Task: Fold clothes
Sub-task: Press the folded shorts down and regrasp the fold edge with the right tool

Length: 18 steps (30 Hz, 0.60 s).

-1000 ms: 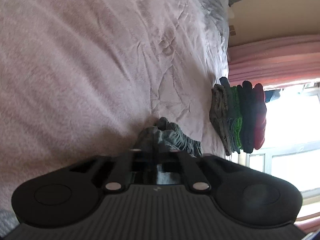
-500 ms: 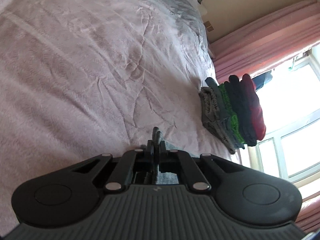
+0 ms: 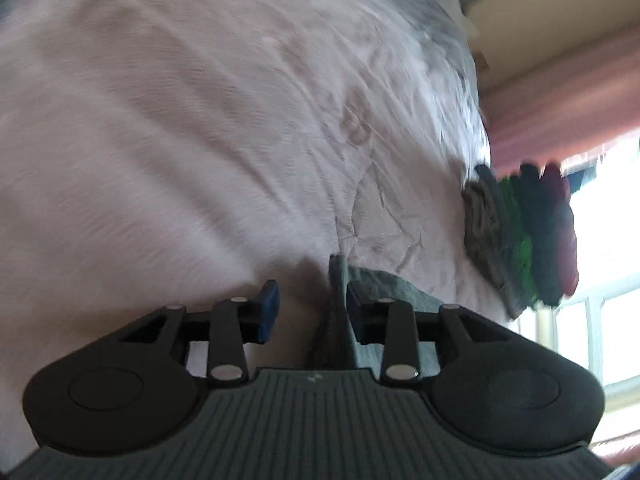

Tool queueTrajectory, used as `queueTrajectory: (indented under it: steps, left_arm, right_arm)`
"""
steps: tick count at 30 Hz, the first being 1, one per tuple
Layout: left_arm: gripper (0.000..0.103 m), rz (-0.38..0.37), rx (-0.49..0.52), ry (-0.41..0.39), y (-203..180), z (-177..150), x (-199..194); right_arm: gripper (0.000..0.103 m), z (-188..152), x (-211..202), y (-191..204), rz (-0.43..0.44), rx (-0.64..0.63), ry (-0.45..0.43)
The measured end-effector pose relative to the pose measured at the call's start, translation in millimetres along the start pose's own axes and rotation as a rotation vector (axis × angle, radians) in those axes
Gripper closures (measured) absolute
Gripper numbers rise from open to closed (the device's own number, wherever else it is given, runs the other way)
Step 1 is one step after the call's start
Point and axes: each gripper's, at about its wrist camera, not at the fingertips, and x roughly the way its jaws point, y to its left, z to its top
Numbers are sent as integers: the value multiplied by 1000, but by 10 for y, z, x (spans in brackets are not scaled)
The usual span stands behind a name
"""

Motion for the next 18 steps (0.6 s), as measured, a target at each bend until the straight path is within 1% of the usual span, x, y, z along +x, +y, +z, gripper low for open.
queueTrajectory:
  steps: [2, 4, 6, 7, 9, 11, 13, 14, 15, 16, 17, 18]
  left_arm:
    - [66, -10, -85, -5, 101, -178, -274]
    - [64, -29, -203, -3, 194, -464, -528]
    - [61, -63, -317, 14, 262, -744, -652]
    - [61, -77, -353, 21, 277, -849, -644]
    - [59, -97, -393, 26, 286, -1029, -570]
    - [59, -95, -410, 5, 298, -1092, -431]
    - [64, -87, -414, -27, 313, -1121, -315]
    - [72, -74, -411, -43, 322, -1114, -281]
    - [74, -81, -413, -53, 339, -1109, -269]
    - [78, -86, -412, -62, 350, -1094, -264]
    - [84, -87, -405, -65, 357, -1087, -268]
    - [86, -87, -400, -63, 371, -1091, -273]
  right_arm:
    - [26, -227, -174, -82, 23, 82, 28]
    - [26, -517, -316, -167, 36, 165, 68]
    - [26, -800, -381, -234, 52, 250, 107]
    - [26, -926, -390, -261, 62, 293, 124]
    - [26, -1106, -352, -302, 79, 369, 121]
    - [26, -1140, -265, -296, 88, 376, 101]
    - [40, -1136, -165, -274, 89, 364, 83]
    - [52, -1122, -115, -272, 89, 360, 78]
    - [65, -1111, -72, -276, 82, 361, 79]
    - [73, -1101, -31, -278, 74, 360, 80]
    - [87, -1094, -26, -266, 64, 339, 72]
    - [90, -1088, -20, -254, 54, 318, 65]
